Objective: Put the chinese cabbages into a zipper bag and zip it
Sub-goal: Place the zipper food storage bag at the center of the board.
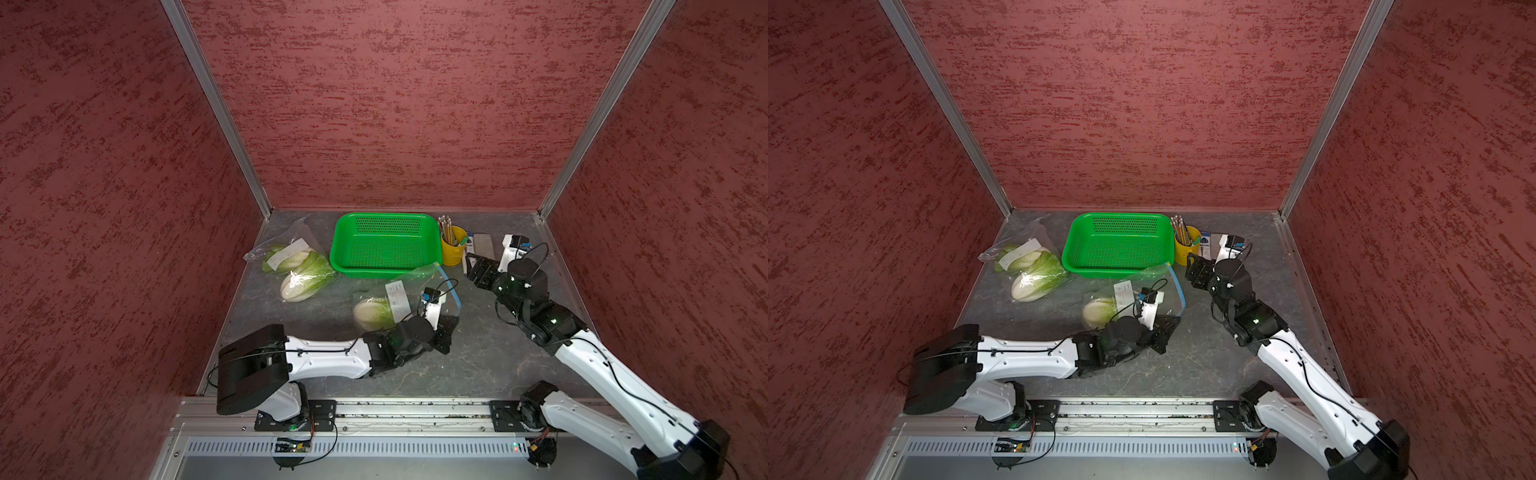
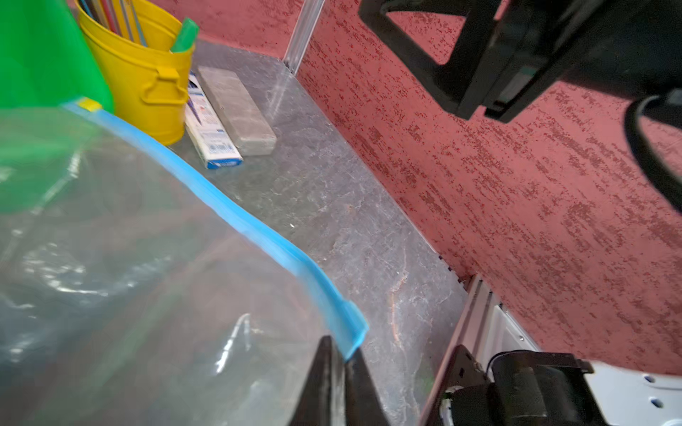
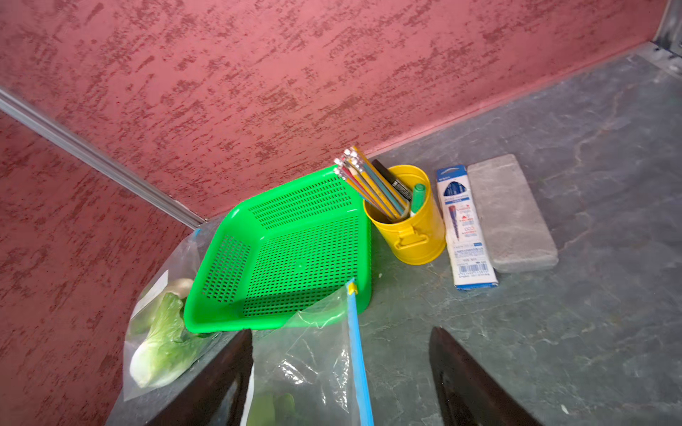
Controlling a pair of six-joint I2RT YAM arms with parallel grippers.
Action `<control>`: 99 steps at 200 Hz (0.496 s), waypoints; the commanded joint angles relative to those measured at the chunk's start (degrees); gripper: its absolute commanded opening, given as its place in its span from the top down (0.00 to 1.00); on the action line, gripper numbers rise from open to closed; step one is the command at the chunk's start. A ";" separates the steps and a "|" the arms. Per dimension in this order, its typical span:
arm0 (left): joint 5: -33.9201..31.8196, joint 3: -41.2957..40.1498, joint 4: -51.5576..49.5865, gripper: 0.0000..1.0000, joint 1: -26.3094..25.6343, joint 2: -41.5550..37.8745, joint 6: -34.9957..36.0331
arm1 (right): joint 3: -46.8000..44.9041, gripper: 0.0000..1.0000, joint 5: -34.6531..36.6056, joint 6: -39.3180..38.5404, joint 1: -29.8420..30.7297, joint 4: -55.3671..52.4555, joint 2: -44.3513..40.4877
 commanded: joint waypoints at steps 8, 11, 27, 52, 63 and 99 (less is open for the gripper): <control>-3.40 2.74 -0.55 0.58 -2.41 1.60 2.11 | -2.43 0.20 0.60 2.28 -1.67 2.00 0.29; -4.06 2.73 -1.28 0.55 -2.58 1.22 2.48 | -2.51 0.20 0.63 2.20 -1.76 2.01 0.38; -7.80 2.55 -5.00 0.40 -2.90 -2.60 4.88 | -2.74 0.16 1.28 1.74 -2.50 2.12 0.88; -16.48 3.32 -18.59 0.23 -1.72 -11.15 8.32 | -3.11 0.14 1.76 0.93 -4.19 3.11 1.69; -19.68 3.57 -25.09 0.15 -0.44 -15.71 8.62 | -3.26 0.08 2.05 0.54 -5.17 3.74 2.09; -25.97 0.98 -43.75 0.00 8.64 -31.60 5.83 | -4.32 0.01 4.13 -0.70 -9.47 6.94 4.00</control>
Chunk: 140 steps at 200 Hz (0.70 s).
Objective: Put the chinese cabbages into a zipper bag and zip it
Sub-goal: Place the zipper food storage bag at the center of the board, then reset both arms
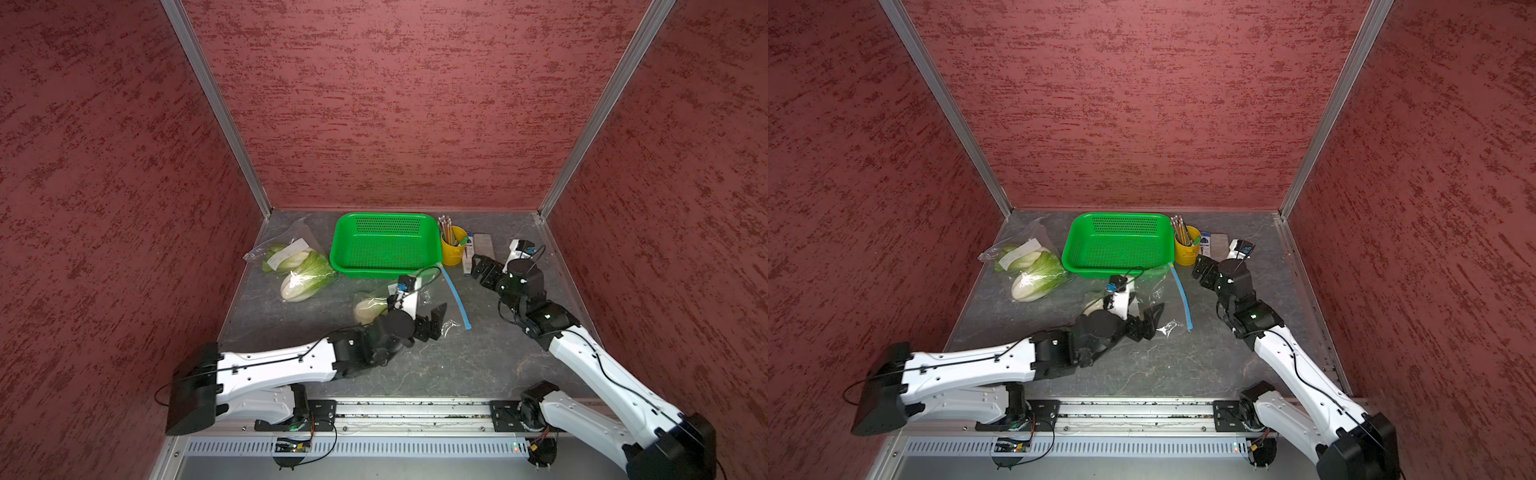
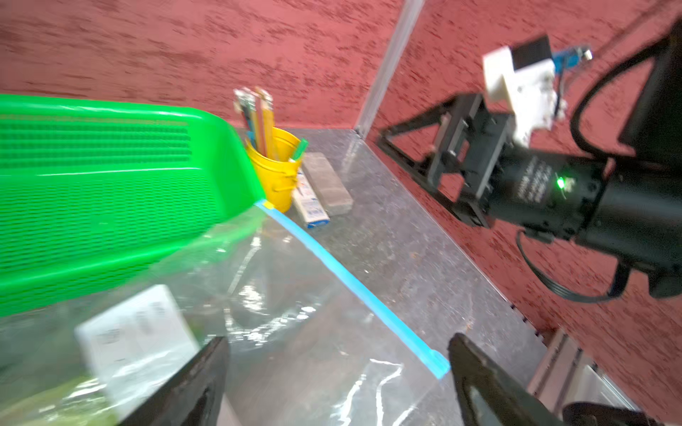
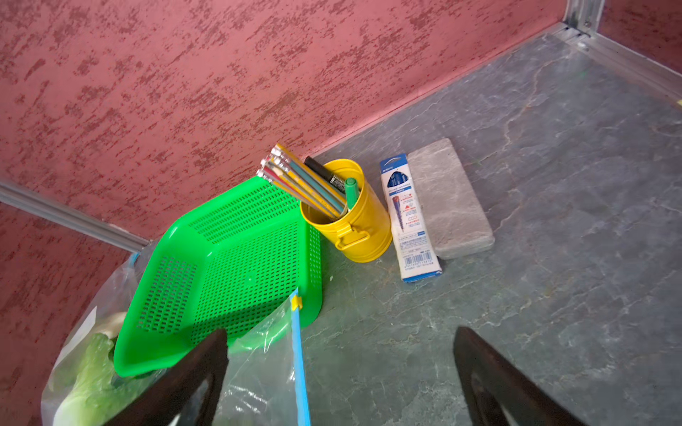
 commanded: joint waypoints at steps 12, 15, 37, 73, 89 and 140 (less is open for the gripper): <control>-6.89 -2.27 -23.30 0.00 11.65 -13.16 -2.21 | -1.85 0.01 4.65 -1.84 -3.95 5.13 1.94; -6.33 -2.52 -24.75 0.00 13.52 -14.23 -2.58 | -2.02 0.01 5.18 -2.01 -4.27 5.48 2.10; -3.48 -4.93 -31.05 0.00 27.73 -20.36 -2.10 | -4.24 0.01 9.19 -3.29 -6.32 8.36 2.97; 3.40 -11.32 -28.10 0.00 52.37 -23.45 3.91 | -10.35 0.01 16.35 -6.98 -8.64 17.23 4.90; 7.86 -16.20 -20.26 0.00 60.96 -22.95 6.92 | -13.55 0.01 19.48 -10.46 -8.81 24.24 7.15; 18.82 -28.44 13.10 0.00 70.06 -12.36 18.16 | -17.94 0.01 26.23 -24.85 -9.44 44.02 13.87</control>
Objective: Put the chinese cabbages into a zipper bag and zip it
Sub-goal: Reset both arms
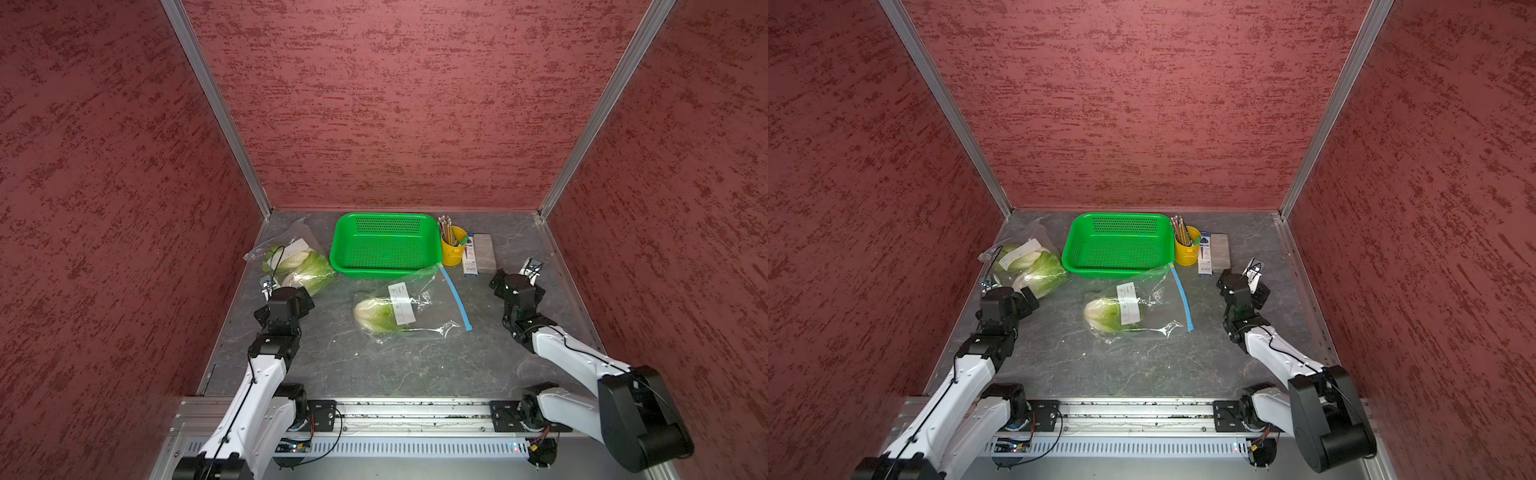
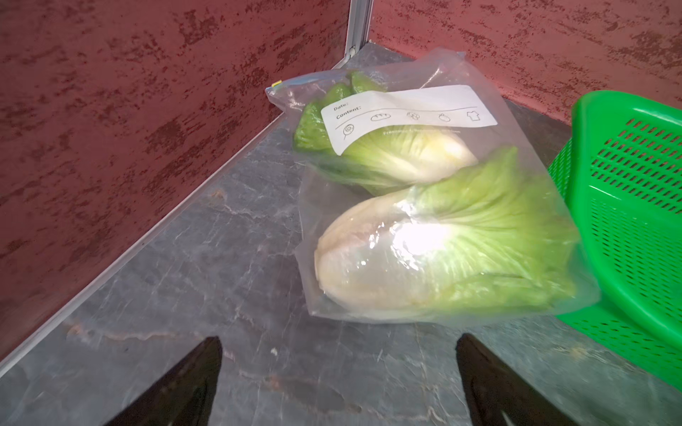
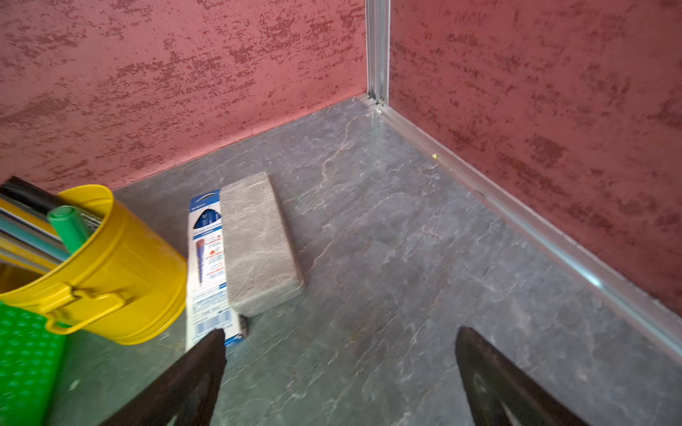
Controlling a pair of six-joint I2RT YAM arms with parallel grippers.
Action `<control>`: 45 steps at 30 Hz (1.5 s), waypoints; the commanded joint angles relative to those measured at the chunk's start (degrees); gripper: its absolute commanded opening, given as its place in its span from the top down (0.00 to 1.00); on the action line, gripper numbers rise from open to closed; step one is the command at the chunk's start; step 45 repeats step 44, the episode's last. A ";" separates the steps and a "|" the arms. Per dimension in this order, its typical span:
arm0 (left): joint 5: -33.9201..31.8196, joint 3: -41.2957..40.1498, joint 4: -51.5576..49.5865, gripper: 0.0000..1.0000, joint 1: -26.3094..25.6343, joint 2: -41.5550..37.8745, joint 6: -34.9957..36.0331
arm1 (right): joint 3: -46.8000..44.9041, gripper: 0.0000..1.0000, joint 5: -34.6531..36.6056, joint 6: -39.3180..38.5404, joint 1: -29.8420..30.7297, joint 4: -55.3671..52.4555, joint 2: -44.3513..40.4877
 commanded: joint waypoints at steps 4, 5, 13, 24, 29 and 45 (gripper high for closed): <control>9.71 -7.25 37.93 0.00 1.37 11.29 9.99 | -3.73 0.01 6.61 -12.73 -1.40 23.36 4.10; 9.94 -7.88 43.28 0.00 1.59 14.06 11.00 | -5.45 0.01 5.42 -12.61 -1.98 26.01 4.53; 21.64 -6.87 60.08 0.00 3.99 26.84 13.52 | -14.92 0.01 -10.99 -22.13 -5.82 55.30 10.33; 12.94 0.14 61.40 0.00 -0.35 41.13 14.99 | -14.11 0.01 -26.47 -20.56 -12.00 60.35 19.56; 13.35 0.12 61.34 0.00 0.09 40.89 14.51 | -11.64 0.01 -30.08 -18.08 -15.26 55.82 19.68; 14.43 0.34 60.51 0.00 0.01 40.62 14.78 | -11.79 0.01 -30.43 -18.18 -15.18 56.34 19.88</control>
